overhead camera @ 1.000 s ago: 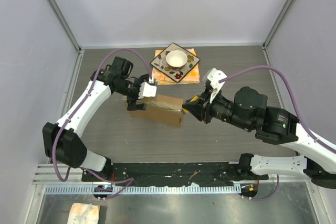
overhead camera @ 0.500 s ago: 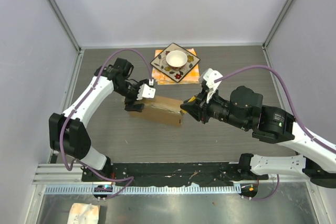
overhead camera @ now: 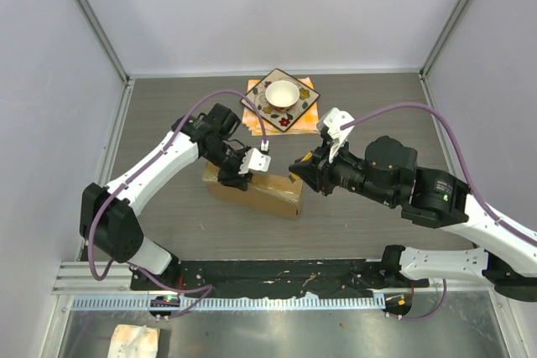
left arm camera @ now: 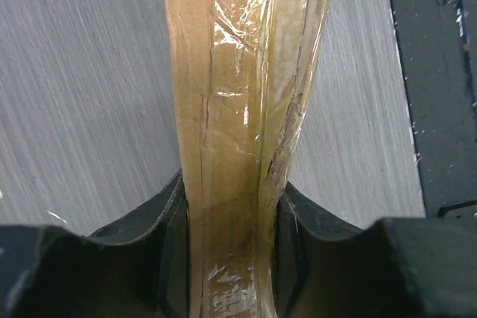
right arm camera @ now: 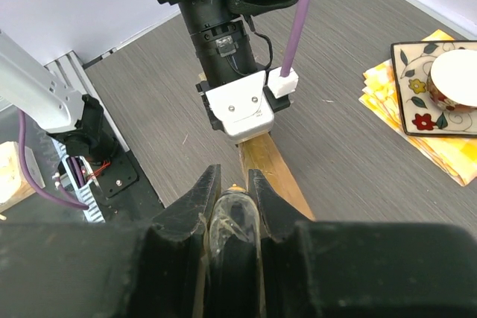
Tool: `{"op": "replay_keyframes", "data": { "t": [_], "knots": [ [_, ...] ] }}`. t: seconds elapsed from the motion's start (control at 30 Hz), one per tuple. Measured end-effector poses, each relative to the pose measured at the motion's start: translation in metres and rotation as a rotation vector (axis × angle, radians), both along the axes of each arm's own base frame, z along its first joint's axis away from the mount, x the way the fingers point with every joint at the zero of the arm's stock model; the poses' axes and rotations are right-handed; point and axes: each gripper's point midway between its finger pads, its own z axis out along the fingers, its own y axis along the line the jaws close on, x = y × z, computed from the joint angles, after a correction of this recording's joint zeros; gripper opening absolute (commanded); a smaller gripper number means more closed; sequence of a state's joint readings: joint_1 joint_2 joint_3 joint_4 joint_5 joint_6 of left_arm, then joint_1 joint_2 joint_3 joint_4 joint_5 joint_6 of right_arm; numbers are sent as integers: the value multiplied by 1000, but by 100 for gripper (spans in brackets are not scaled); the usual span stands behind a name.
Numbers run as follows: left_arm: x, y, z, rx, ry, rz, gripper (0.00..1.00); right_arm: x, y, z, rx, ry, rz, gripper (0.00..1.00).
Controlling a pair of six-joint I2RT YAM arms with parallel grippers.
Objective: Unpack the express box
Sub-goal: Adjust the express box at the center of the board.
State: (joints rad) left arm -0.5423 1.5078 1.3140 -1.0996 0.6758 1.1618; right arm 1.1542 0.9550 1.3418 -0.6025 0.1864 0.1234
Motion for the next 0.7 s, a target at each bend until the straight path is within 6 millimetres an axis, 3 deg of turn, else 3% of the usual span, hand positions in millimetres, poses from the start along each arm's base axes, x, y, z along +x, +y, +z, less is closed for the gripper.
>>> {"op": "replay_keyframes", "data": {
  "t": [0.03, 0.1, 0.2, 0.23, 0.43, 0.7],
  "knots": [
    [-1, -1, 0, 1, 10, 9, 40, 0, -1, 0, -1, 1, -3, 1],
    [-6, -4, 0, 7, 39, 31, 52, 0, -3, -2, -6, 4, -11, 1],
    [-15, -12, 1, 15, 89, 69, 94, 0, -9, 0, -5, 2, -25, 1],
    [-19, -18, 2, 9, 102, 75, 100, 0, -12, 1, -1, 0, -31, 1],
    [-34, -48, 12, -29, 171, 124, 100, -2, -27, 6, 13, -7, -54, 1],
    [-25, -41, 21, -34, 134, 184, 100, -2, -30, 2, 0, 1, -61, 1]
  ]
}}
